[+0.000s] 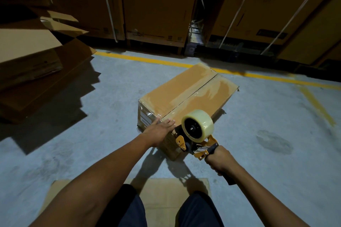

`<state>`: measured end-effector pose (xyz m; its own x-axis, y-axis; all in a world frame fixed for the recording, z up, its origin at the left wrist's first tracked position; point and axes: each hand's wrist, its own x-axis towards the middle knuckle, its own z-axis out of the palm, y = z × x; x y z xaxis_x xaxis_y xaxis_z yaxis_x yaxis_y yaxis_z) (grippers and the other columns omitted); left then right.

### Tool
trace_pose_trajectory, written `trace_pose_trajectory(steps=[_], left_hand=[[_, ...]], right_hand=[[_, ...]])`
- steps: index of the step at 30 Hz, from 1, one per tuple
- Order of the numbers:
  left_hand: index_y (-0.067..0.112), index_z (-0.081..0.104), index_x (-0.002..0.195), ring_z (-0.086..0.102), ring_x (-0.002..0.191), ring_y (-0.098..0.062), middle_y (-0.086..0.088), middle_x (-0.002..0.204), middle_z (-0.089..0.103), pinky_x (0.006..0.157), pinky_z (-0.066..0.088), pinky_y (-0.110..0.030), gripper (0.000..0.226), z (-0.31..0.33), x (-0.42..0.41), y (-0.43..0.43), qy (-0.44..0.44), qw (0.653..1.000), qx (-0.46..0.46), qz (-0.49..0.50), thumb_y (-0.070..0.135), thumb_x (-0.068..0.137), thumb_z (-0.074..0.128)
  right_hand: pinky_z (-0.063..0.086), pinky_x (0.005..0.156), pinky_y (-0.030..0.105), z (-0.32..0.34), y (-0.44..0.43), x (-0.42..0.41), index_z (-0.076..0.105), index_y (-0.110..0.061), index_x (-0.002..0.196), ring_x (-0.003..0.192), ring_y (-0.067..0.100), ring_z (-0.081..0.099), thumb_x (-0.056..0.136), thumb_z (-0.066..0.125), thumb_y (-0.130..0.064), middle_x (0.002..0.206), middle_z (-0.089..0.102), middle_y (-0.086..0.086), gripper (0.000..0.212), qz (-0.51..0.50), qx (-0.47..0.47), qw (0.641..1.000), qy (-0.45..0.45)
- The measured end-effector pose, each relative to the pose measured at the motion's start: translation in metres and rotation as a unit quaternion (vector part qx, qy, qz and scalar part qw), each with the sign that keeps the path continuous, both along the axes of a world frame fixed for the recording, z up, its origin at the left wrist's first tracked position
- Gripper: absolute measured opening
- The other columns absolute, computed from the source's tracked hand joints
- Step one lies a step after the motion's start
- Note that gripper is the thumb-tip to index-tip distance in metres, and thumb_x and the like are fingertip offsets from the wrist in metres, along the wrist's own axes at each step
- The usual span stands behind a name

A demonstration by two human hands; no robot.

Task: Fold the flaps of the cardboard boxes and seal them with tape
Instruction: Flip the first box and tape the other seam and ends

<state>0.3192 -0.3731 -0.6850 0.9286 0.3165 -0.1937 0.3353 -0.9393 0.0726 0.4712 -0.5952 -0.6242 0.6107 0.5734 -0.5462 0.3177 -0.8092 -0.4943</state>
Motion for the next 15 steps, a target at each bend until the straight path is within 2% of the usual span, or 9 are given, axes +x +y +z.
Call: trace_pose_trajectory(steps=[1, 2, 4, 6, 10, 13, 15], left_hand=[[0.015, 0.018, 0.157, 0.002, 0.153, -0.020, -0.003, 0.167, 0.001, 0.121, -0.003, -0.051, 0.075, 0.002, 0.002, -0.005, 0.007, 1.000, 0.020, -0.008, 0.004, 0.093, 0.055], [0.012, 0.030, 0.153, 0.009, 0.153, -0.024, -0.006, 0.166, 0.011, 0.122, -0.001, -0.051, 0.064, 0.005, 0.004, -0.012, 0.011, 0.999, 0.039, -0.022, 0.006, 0.094, 0.055], [0.009, 0.057, 0.131, 0.031, 0.145, -0.027, -0.011, 0.151, 0.044, 0.124, 0.005, -0.049, 0.037, 0.004, 0.008, -0.025, 0.004, 0.998, 0.047, -0.045, 0.010, 0.095, 0.056], [0.009, 0.064, 0.121, 0.038, 0.138, -0.024, -0.013, 0.140, 0.054, 0.124, 0.007, -0.046, 0.029, -0.001, 0.007, -0.031, -0.006, 0.999, 0.022, -0.036, 0.011, 0.093, 0.057], [0.013, 0.062, 0.124, 0.032, 0.143, -0.021, -0.010, 0.145, 0.051, 0.124, -0.001, -0.045, 0.037, -0.013, 0.009, -0.027, -0.025, 0.999, -0.036, -0.008, 0.027, 0.089, 0.063], [0.014, 0.049, 0.141, 0.009, 0.153, -0.020, -0.004, 0.162, 0.024, 0.124, -0.004, -0.049, 0.056, -0.019, 0.013, -0.029, -0.015, 0.998, -0.063, -0.006, 0.027, 0.089, 0.063], [0.016, 0.043, 0.147, 0.000, 0.153, -0.018, 0.002, 0.166, 0.008, 0.119, -0.012, -0.045, 0.063, -0.022, 0.014, -0.029, -0.017, 0.998, -0.057, -0.005, 0.032, 0.089, 0.063]], right_hand=[[0.033, 0.047, 0.028, -0.001, -0.002, -0.001, 0.048, -0.015, 0.072, 0.049, 0.020, 0.036, 0.067, 0.050, -0.014, 0.054, 0.044, 0.004, 0.006, -0.001, 0.002, 1.000, -0.005], [0.034, 0.047, 0.028, -0.003, -0.002, -0.001, 0.051, -0.014, 0.073, 0.048, 0.020, 0.037, 0.067, 0.050, -0.015, 0.054, 0.046, 0.003, 0.006, 0.001, 0.003, 1.000, -0.012], [0.035, 0.046, 0.028, -0.004, -0.002, -0.002, 0.054, -0.013, 0.075, 0.049, 0.020, 0.039, 0.071, 0.050, -0.015, 0.055, 0.049, 0.004, 0.006, 0.012, 0.002, 1.000, -0.025], [0.037, 0.044, 0.027, -0.004, -0.002, -0.002, 0.055, -0.012, 0.075, 0.050, 0.021, 0.041, 0.074, 0.052, -0.014, 0.058, 0.051, 0.006, 0.004, 0.023, -0.002, 0.999, -0.037], [0.039, 0.046, 0.028, -0.004, -0.005, -0.002, 0.056, -0.010, 0.078, 0.051, 0.023, 0.046, 0.076, 0.055, -0.016, 0.064, 0.055, 0.009, 0.006, 0.033, -0.003, 0.999, -0.042], [0.040, 0.046, 0.028, -0.008, -0.020, -0.002, 0.056, -0.011, 0.079, 0.052, 0.023, 0.047, 0.073, 0.054, -0.016, 0.066, 0.057, 0.008, 0.008, 0.014, -0.004, 0.999, -0.038], [0.041, 0.046, 0.028, -0.010, -0.029, -0.003, 0.055, -0.013, 0.078, 0.053, 0.023, 0.048, 0.072, 0.053, -0.016, 0.067, 0.058, 0.007, 0.006, 0.010, -0.008, 0.999, -0.036]])
